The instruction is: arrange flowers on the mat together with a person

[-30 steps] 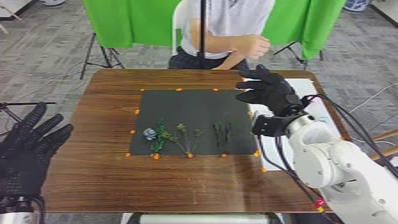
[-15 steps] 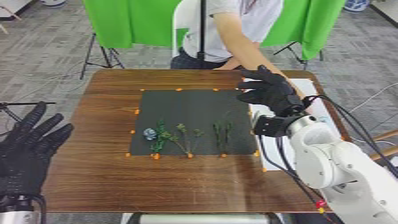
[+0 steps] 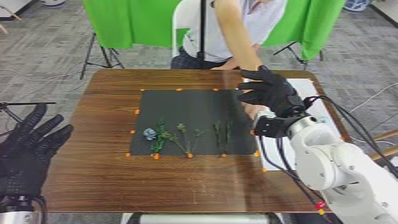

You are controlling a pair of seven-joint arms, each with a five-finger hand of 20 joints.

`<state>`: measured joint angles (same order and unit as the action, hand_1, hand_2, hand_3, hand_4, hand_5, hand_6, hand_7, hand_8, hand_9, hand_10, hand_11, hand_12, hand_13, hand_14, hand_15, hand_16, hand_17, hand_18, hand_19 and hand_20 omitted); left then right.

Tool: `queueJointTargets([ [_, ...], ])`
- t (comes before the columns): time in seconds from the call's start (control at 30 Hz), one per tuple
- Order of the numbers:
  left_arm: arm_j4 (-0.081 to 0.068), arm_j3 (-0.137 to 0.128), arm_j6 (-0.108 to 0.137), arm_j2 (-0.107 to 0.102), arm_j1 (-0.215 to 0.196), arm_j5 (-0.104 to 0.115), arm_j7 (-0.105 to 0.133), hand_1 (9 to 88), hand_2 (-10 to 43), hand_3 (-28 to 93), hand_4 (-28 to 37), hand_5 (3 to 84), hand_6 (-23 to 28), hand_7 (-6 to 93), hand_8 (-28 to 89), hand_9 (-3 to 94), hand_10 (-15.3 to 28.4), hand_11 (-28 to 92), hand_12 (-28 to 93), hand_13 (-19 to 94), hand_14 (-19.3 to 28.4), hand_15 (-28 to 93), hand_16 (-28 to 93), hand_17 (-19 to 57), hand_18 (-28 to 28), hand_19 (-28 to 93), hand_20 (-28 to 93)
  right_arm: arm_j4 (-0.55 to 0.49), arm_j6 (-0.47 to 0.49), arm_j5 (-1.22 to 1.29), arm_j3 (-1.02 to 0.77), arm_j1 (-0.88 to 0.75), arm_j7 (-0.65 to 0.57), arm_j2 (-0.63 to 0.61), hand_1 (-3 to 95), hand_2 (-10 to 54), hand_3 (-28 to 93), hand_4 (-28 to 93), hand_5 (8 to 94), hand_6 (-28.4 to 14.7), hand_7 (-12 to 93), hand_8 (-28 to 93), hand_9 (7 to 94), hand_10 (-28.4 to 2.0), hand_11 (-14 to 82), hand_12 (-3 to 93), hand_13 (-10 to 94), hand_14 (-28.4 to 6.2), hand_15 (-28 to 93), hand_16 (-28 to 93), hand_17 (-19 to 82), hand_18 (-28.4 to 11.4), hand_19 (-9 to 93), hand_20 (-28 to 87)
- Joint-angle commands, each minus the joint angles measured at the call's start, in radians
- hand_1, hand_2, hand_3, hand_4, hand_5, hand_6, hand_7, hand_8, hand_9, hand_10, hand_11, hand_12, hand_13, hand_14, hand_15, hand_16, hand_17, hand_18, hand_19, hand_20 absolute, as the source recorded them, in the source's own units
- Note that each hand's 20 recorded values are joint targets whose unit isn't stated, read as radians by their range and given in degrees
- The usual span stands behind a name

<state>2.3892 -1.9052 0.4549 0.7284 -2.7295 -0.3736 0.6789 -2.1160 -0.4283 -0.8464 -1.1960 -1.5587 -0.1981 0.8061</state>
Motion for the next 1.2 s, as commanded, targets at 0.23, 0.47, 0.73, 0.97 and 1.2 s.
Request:
queueJointTargets([
  [0.23,0.006,0.004,-0.003,0.01,-0.012,-0.009,-0.013,18.7,7.1,76,-28.3,31.4,4.5,9.8,-8,31.0,15.2,18,12,23,22.5,45,-6,-6.7,20.4,46,21,-0.007,-0.004,0.002,-0.007,-0.011,-0.006,0.004,22.7,1.4,68,-27,55.0,0.3,13,-13,58.8,-15.6,15.5,13.8,49,-18.6,45,11,11,-26.1,54,11],
  [0.47,0.006,0.005,-0.007,0.024,-0.007,-0.022,-0.029,18.7,7.1,76,-28.3,31.4,4.5,9.8,-8,31.0,15.2,18,12,23,22.5,45,-6,-6.8,20.4,46,21,-0.005,-0.006,0.004,-0.004,-0.01,-0.005,0.005,22.7,1.5,68,-27,55.2,0.4,13,-12,58.8,-15.6,15.5,13.9,49,-18.6,45,11,11,-26.1,54,11],
  [0.73,0.005,0.011,-0.003,0.006,-0.012,-0.007,-0.012,18.7,7.1,76,-28.3,31.4,4.5,9.8,-8,31.0,15.2,18,12,23,22.5,45,-6,-6.7,20.4,46,21,-0.002,-0.007,0.003,0.002,-0.005,-0.009,0.004,22.7,1.5,68,-27,55.2,0.4,14,-13,58.9,-15.6,15.6,13.8,49,-18.6,45,11,11,-26.0,54,11],
  [0.97,0.004,0.016,-0.005,0.004,-0.003,-0.016,-0.023,18.8,7.2,76,-28.3,31.4,4.6,9.7,-8,31.0,15.2,18,12,23,22.5,45,-6,-6.7,20.3,46,21,0.003,-0.001,0.002,0.007,0.002,-0.012,0.003,22.8,1.5,68,-27,55.2,0.4,13,-12,58.9,-15.6,15.5,13.8,49,-18.6,45,11,11,-26.1,54,11],
  [1.2,0.009,0.017,-0.002,0.003,0.002,-0.017,-0.021,18.9,7.2,76,-28.3,31.3,4.6,9.9,-8,31.0,15.2,18,12,23,22.5,45,-6,-6.7,20.4,46,21,0.004,-0.002,0.004,0.015,0.011,-0.012,-0.001,22.8,1.5,68,-27,55.0,0.4,13,-12,59.1,-15.5,15.6,13.8,50,-18.6,45,11,11,-26.0,54,11],
])
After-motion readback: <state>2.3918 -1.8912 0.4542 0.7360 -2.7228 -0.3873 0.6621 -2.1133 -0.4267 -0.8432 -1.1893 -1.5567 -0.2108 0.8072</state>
